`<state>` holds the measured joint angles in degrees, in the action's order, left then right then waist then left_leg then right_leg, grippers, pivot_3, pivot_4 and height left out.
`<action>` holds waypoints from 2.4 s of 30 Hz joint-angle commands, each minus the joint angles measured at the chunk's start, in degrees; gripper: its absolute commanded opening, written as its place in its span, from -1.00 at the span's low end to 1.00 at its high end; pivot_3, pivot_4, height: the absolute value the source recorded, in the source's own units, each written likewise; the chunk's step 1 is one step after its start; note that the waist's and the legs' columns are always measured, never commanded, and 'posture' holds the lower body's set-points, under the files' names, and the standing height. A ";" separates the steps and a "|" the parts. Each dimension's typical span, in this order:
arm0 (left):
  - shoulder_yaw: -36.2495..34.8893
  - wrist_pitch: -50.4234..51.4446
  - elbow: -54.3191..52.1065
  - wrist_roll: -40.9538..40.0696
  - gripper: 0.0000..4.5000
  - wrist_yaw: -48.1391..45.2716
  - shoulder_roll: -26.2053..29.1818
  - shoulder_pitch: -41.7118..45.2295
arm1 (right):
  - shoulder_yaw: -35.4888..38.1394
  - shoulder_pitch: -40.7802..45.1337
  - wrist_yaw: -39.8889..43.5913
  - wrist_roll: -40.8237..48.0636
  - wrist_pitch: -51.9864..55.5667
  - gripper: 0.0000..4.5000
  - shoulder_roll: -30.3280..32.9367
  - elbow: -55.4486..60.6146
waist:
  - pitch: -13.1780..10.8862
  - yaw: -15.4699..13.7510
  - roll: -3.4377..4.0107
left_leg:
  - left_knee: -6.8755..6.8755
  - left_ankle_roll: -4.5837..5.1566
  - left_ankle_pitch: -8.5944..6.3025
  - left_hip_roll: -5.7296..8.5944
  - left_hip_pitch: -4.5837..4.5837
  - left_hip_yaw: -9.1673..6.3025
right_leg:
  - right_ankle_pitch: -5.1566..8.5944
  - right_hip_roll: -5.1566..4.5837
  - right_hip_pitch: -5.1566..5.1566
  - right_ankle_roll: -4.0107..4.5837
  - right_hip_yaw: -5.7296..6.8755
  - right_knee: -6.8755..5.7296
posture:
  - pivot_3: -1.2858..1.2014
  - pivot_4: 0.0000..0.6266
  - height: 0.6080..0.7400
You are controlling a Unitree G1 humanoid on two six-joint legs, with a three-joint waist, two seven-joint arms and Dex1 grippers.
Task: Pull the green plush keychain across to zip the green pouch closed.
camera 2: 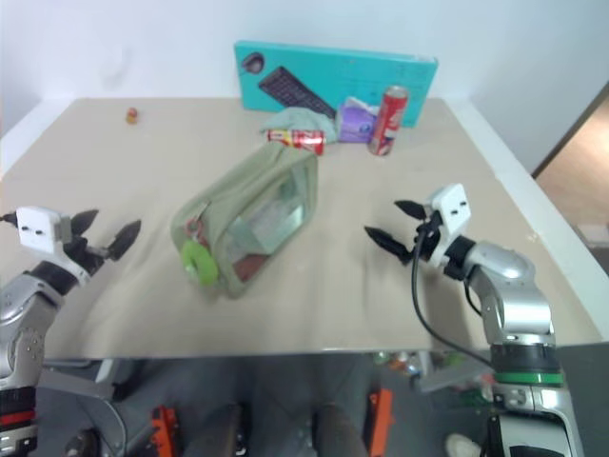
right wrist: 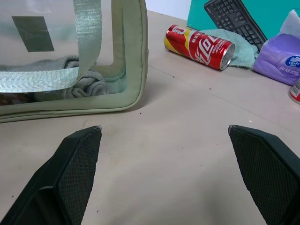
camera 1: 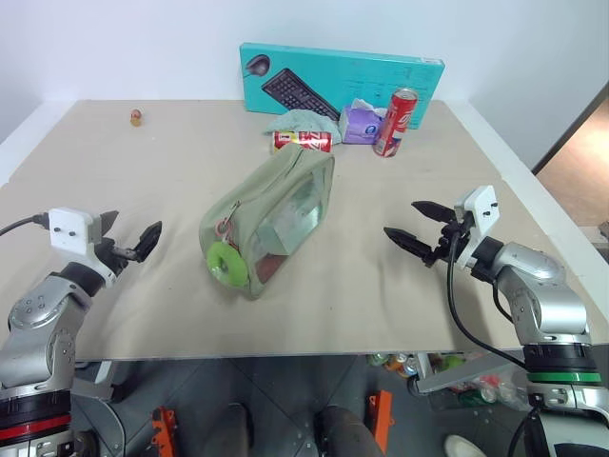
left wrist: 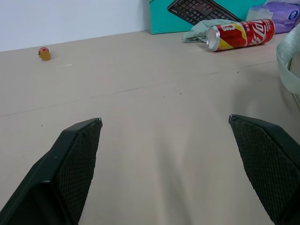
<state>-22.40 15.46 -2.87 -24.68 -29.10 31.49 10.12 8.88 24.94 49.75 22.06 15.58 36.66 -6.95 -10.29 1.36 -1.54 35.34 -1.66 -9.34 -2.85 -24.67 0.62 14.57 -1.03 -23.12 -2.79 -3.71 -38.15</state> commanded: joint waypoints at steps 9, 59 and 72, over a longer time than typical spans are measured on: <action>-1.01 -0.29 -2.59 -2.70 1.00 -2.14 0.77 0.74 | 0.48 0.31 0.98 -0.98 -3.63 1.00 0.13 -1.35 | 0.00 0.00 0.00 | 0.00 0.00 0.00 -0.01 0.00 0.03 | 0.00 0.01 -0.01 -0.01 -0.03 0.00 | 0.03 -0.52 1.00; 5.30 23.84 -13.16 -22.30 0.66 -14.73 12.30 11.27 | -1.46 7.78 17.28 17.60 15.50 1.00 6.30 18.63 | -0.02 0.18 -0.18 | -0.01 0.00 -0.03 -0.19 -0.10 0.06 | 0.02 0.17 -0.19 0.12 -0.02 -0.01 | 0.03 -0.52 1.00; 8.02 22.16 -10.89 -19.75 -0.99 -17.16 10.26 13.60 | -0.73 6.40 17.23 16.60 14.47 1.00 7.77 18.87 | -0.02 0.01 -0.18 | 0.03 0.00 -0.03 -0.17 -0.09 0.06 | -0.02 0.17 -0.16 0.10 -0.04 -0.01 | 0.03 -0.52 1.00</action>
<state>-14.27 38.64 -13.98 -44.94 -45.62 41.60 22.32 6.64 31.34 67.16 38.36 31.04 43.53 9.87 -10.31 1.37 -1.72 35.37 -1.67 -9.37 -3.02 -24.76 0.68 14.55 -0.87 -23.28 -2.69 -3.75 -38.16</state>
